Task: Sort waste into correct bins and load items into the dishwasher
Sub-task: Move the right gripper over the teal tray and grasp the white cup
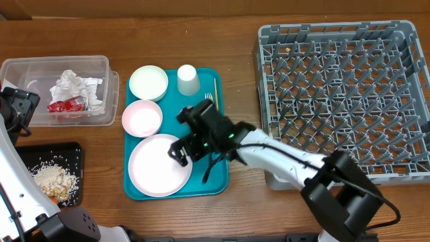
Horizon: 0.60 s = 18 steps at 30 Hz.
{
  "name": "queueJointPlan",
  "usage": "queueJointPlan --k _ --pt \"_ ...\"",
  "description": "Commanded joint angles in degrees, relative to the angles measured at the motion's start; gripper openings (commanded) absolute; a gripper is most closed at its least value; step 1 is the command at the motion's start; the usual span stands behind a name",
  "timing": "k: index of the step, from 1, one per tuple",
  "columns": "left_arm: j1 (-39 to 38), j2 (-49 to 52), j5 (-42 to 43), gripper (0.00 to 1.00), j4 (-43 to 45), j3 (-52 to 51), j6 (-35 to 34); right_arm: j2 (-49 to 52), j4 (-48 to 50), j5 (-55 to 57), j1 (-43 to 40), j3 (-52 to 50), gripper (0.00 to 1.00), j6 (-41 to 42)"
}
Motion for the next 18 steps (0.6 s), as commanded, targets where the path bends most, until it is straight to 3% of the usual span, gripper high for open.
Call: queueJointPlan --k 1,7,13,18 --pt "0.11 0.20 -0.17 1.00 0.07 0.13 -0.15 0.42 -3.96 11.41 1.22 6.01 1.00 2.23" --pt "0.11 0.20 -0.17 1.00 0.07 0.13 -0.15 0.44 -13.38 13.75 -3.15 25.00 1.00 0.70" --pt "0.11 0.20 -0.17 1.00 0.07 0.13 -0.15 1.42 -10.16 13.68 -10.23 28.04 1.00 0.63" --pt "0.11 0.20 -0.17 1.00 0.07 0.13 -0.15 7.34 -3.30 13.57 -11.65 28.06 1.00 -5.25"
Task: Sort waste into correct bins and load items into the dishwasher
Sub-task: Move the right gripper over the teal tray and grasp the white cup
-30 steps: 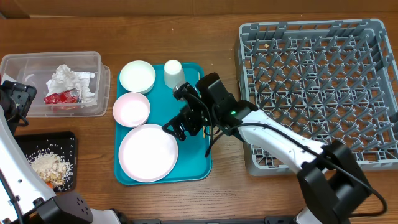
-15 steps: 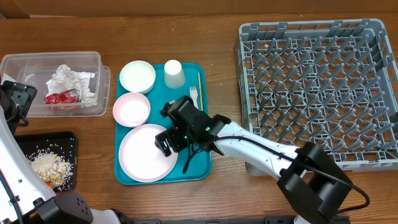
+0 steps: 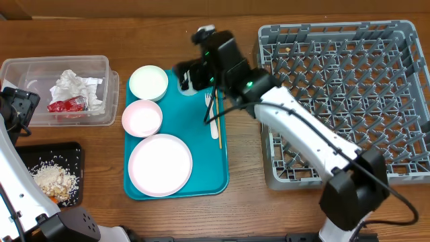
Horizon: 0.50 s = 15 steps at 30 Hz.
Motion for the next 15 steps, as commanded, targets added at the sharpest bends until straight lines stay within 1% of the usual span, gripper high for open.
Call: queueJointPlan --k 1,5,7,10,15 --pt "0.11 0.20 -0.17 1.00 0.07 0.13 -0.15 6.10 4.76 0.98 0.74 0.90 1.00 -4.42" --pt "0.11 0.20 -0.17 1.00 0.07 0.13 -0.15 12.81 9.66 1.44 0.74 3.32 1.00 -4.39" --pt "0.11 0.17 -0.17 1.00 0.07 0.13 -0.15 14.56 11.47 4.28 0.79 3.32 1.00 -4.39" --pt "0.11 0.20 -0.17 1.00 0.07 0.13 -0.15 15.76 13.81 8.79 0.79 3.32 1.00 -4.37" --pt "0.11 0.20 -0.17 1.00 0.07 0.13 -0.15 17.97 16.26 8.85 0.81 3.32 1.00 -4.37"
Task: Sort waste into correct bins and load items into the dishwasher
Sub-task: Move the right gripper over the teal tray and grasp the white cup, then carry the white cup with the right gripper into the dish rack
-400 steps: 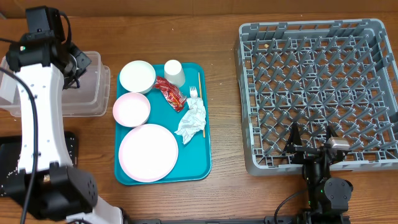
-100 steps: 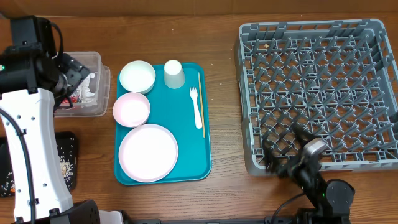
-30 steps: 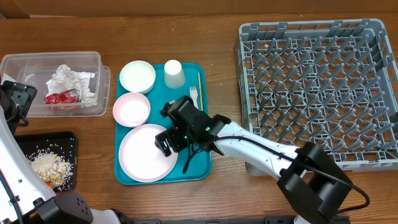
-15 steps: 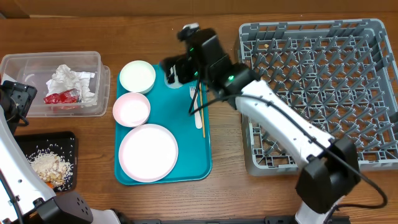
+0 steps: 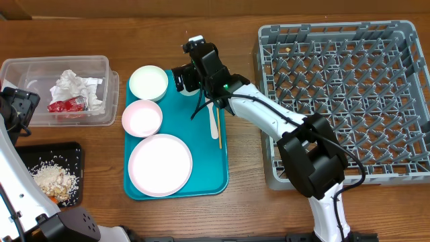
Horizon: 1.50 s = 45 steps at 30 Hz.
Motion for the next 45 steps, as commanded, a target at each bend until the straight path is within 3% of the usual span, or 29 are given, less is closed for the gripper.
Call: queueJointPlan --k 1,17,24,29,38,45 --pt "0.11 0.20 -0.17 1.00 0.07 0.13 -0.15 2.43 1.46 1.77 0.07 2.36 1.00 -0.37" --pt "0.11 0.17 -0.17 1.00 0.07 0.13 -0.15 6.27 1.25 0.15 1.99 2.36 0.99 0.02" --pt "0.11 0.20 -0.17 1.00 0.07 0.13 -0.15 6.32 1.25 0.35 1.99 2.36 0.90 0.02" --pt "0.11 0.20 -0.17 1.00 0.07 0.13 -0.15 6.32 1.29 0.39 1.92 2.36 0.76 0.02" --pt "0.11 0.17 -0.17 1.00 0.07 0.13 -0.15 4.44 -0.33 4.07 1.88 2.38 0.70 -0.22" --pt "0.11 0.20 -0.17 1.00 0.07 0.13 -0.15 -7.43 -6.51 5.11 -0.83 2.38 0.68 0.07"
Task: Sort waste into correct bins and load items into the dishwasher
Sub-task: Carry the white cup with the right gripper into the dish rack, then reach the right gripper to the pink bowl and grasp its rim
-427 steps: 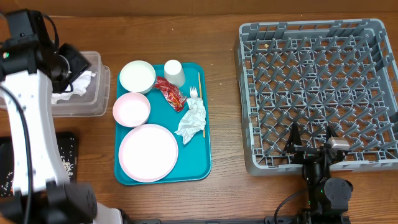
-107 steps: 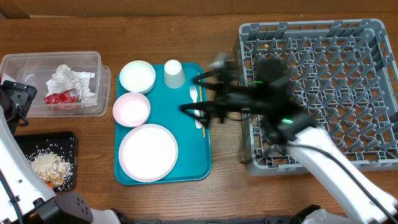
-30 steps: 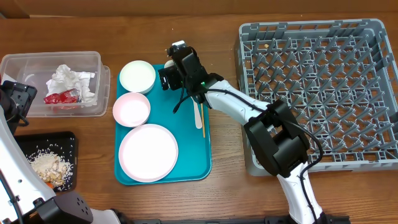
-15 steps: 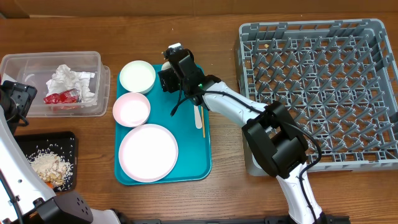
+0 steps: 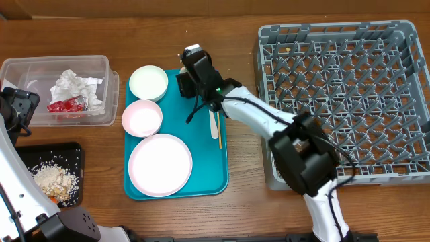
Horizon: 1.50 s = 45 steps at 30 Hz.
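Note:
My right gripper [image 5: 191, 79] hangs over the far end of the teal tray [image 5: 201, 181], just right of the white bowl [image 5: 148, 82]. The black wrist covers its fingers and whatever is below them, so its state does not show. On the tray also lie a pink bowl [image 5: 142, 118], a white plate [image 5: 160, 165], and a white fork [image 5: 214, 125] beside a thin wooden stick [image 5: 219, 138]. The grey dish rack [image 5: 342, 94] stands to the right. Of the left arm [image 5: 16, 109] only a black part shows at the left edge.
A clear bin [image 5: 57, 114] at the far left holds crumpled paper and a red wrapper. A black tray [image 5: 67, 151] with food scraps lies at the front left. The right arm stretches from the front right across the rack's near left corner.
The right gripper has shifted slightly over the spot where the white cup stood. The cup showed at its left side before and is now covered. Nothing else moved.
The right gripper was first low over the tray by the plate's upper right edge, with a white cup standing at the tray's far end. Then it was at the far end above the cup, then close beside it, and now covers it.

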{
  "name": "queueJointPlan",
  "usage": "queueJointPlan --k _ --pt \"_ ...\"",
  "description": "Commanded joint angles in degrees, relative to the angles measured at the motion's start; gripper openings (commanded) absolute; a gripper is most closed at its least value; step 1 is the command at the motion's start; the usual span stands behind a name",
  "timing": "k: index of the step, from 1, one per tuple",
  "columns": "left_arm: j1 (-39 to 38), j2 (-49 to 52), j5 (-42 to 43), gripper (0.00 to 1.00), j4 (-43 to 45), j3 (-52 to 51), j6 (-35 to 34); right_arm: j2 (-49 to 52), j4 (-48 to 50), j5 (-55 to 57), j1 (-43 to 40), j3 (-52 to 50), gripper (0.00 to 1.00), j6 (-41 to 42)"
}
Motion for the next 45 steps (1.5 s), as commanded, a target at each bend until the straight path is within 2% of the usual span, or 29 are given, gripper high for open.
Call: queueJointPlan --k 1,5,11,14,17,21,27,31,36,37,40,42,43,45 --pt "0.11 0.20 -0.17 1.00 0.09 0.13 -0.15 -11.61 -2.34 1.20 -3.10 1.14 0.68 0.15" --pt "0.11 0.20 -0.17 1.00 0.09 0.13 -0.15 -20.94 -8.41 1.20 -9.55 1.14 0.68 0.13" --pt "0.11 0.20 -0.17 1.00 0.09 0.13 -0.15 -30.42 -18.25 1.22 -27.32 1.14 0.68 -0.68" --pt "0.11 0.20 -0.17 1.00 0.09 0.13 -0.15 -30.86 -21.53 1.36 -40.87 1.11 0.69 -1.88" --pt "0.11 0.20 -0.17 1.00 0.09 0.13 -0.15 -28.79 -23.08 -2.97 -50.29 1.09 0.72 -3.06" --pt "0.11 0.17 -0.17 1.00 0.09 0.13 -0.15 -24.92 -23.39 -6.67 -55.98 0.61 0.72 -3.34" --pt "0.11 0.17 -0.17 1.00 0.09 0.13 -0.15 -19.41 -24.09 -10.51 -55.91 0.46 0.83 -5.64" --pt "0.11 0.17 -0.17 1.00 0.09 0.13 -0.15 -19.96 -24.41 -10.75 -54.82 0.59 0.83 -5.64" --pt "0.11 0.20 -0.17 1.00 0.09 0.13 -0.15 -25.90 -25.40 -14.34 -50.51 0.63 0.83 -5.64" --pt "0.11 0.20 -0.17 1.00 0.09 0.13 -0.15 -27.21 -25.59 -15.65 -49.13 0.61 0.84 -5.64" --pt "0.11 0.20 -0.17 1.00 0.09 0.13 -0.15 -32.26 -27.74 -33.51 -40.44 0.61 0.98 -5.68" --pt "0.11 0.20 -0.17 1.00 0.09 0.13 -0.15 -32.54 -27.67 -40.37 -36.89 0.61 1.00 -5.66" --pt "0.11 0.20 -0.17 1.00 0.09 0.13 -0.15 -32.15 -26.86 -45.64 -32.46 0.42 1.00 -5.66" --pt "0.11 0.17 -0.17 1.00 0.09 0.13 -0.15 -30.56 -25.94 -46.16 -26.23 0.39 1.00 -5.66"
